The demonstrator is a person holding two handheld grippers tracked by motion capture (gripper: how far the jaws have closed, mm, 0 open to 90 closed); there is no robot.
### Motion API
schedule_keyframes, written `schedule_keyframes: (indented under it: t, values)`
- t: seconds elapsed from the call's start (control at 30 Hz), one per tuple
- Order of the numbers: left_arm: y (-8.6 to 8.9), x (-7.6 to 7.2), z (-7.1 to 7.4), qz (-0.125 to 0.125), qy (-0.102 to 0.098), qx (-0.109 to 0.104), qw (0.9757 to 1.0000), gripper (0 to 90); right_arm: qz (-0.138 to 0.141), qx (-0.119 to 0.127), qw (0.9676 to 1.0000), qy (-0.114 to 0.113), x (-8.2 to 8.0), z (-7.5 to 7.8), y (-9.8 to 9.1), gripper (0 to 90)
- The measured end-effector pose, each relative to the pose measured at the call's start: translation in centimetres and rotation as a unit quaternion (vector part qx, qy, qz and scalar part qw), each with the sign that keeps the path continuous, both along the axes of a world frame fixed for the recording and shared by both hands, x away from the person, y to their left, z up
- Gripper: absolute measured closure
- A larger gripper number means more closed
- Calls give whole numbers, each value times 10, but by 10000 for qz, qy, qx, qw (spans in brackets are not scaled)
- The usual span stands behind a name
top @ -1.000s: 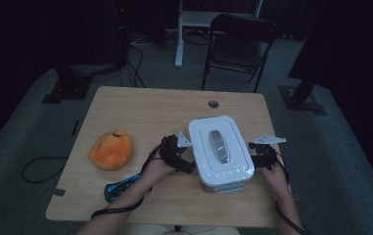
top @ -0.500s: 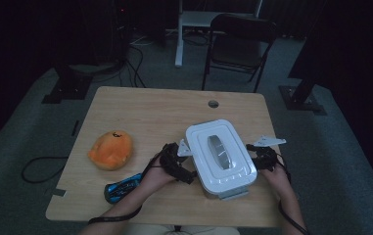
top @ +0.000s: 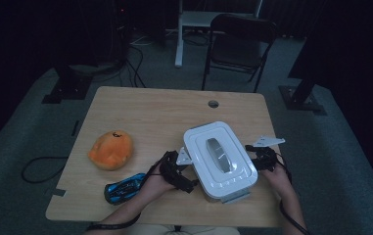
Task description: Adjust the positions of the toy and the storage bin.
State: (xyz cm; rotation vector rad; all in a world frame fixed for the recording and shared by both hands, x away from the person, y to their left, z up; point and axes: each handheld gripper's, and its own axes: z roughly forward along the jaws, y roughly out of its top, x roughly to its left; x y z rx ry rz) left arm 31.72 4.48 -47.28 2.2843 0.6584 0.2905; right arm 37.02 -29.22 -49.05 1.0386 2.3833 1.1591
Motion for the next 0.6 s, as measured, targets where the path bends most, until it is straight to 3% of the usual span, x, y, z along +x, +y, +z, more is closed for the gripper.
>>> schedule_keyframes:
  t: [0.1, 0.23, 0.33, 0.43, 0.6]
  values:
    - [3, -1, -7, -2, 127, -49, 9999, 15, -151, -31, 9997, 188, 4, -1, -2, 195]
    - [6, -5, -16, -130, 222, -112, 9996, 15, -626, 53, 9978, 205, 7, 0, -11, 184]
    - [8, -6, -21, -192, 284, -160, 9993, 16, -935, 92, 9954, 182, 7, 5, -18, 155]
    - [8, -9, -25, -293, 318, -221, 9988, 15, -1064, 132, 9942, 107, 4, 13, -23, 135]
    - [7, -12, -35, -402, 364, -69, 9985, 15, -1240, 236, 9919, -120, -1, 34, -28, 129]
